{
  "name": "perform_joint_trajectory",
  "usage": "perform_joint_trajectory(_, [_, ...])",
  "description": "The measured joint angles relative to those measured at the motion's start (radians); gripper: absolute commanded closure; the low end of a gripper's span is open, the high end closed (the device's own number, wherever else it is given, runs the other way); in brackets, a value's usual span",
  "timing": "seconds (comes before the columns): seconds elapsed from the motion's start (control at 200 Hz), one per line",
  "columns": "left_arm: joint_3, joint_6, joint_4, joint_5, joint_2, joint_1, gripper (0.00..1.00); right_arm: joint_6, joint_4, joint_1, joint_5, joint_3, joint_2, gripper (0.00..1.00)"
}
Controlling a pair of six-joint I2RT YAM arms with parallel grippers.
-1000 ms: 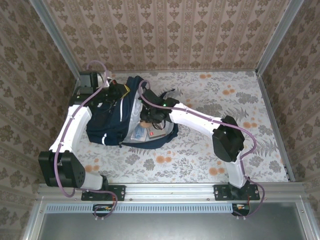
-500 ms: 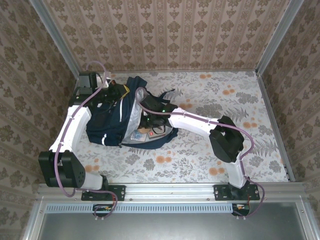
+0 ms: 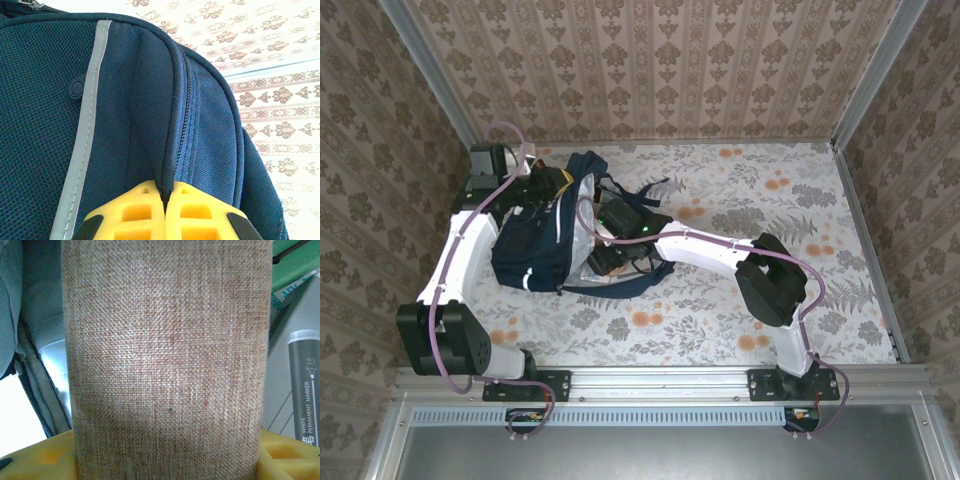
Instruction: Pack books, pencil case, and school supplies into a backpack
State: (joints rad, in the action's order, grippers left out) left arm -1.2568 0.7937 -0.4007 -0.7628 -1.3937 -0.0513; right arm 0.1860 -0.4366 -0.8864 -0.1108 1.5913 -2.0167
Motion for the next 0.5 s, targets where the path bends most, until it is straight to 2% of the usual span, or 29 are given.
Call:
perform_joint_trajectory(0.08, [0.000, 0.000, -0.005, -0.001, 0.000, 0.005, 1.00, -0.024, -0.005, -0.005, -0.004, 0.010, -0.010, 0.32])
perform_joint_trajectory(0.125, [0.000, 0.000, -0.009, -0.001, 0.000, 0.007, 1.00, -0.030, -0.012, -0.007, -0.004, 0.021, -0.019, 0.18])
perform_joint_trajectory(0.145, [0.000, 0.000, -0.011, -0.001, 0.000, 0.008, 1.00, -0.037, -0.014, -0.008, -0.004, 0.025, -0.021, 0.08])
perform_joint_trajectory(0.165, [0.000, 0.000, -0.011, -0.001, 0.000, 0.008, 1.00, -0.035, -0.015, -0.009, -0.003, 0.027, -0.022, 0.06])
perform_joint_trajectory(0.405, [0.000, 0.000, -0.009, 0.000, 0.000, 0.008, 1.00, -0.026, -0.006, 0.006, 0.000, 0.016, -0.016, 0.06])
perform_joint_trajectory(0.495, [0.000, 0.000, -0.009, 0.000, 0.000, 0.008, 1.00, -0.004, 0.013, 0.020, -0.002, -0.011, 0.003, 0.13])
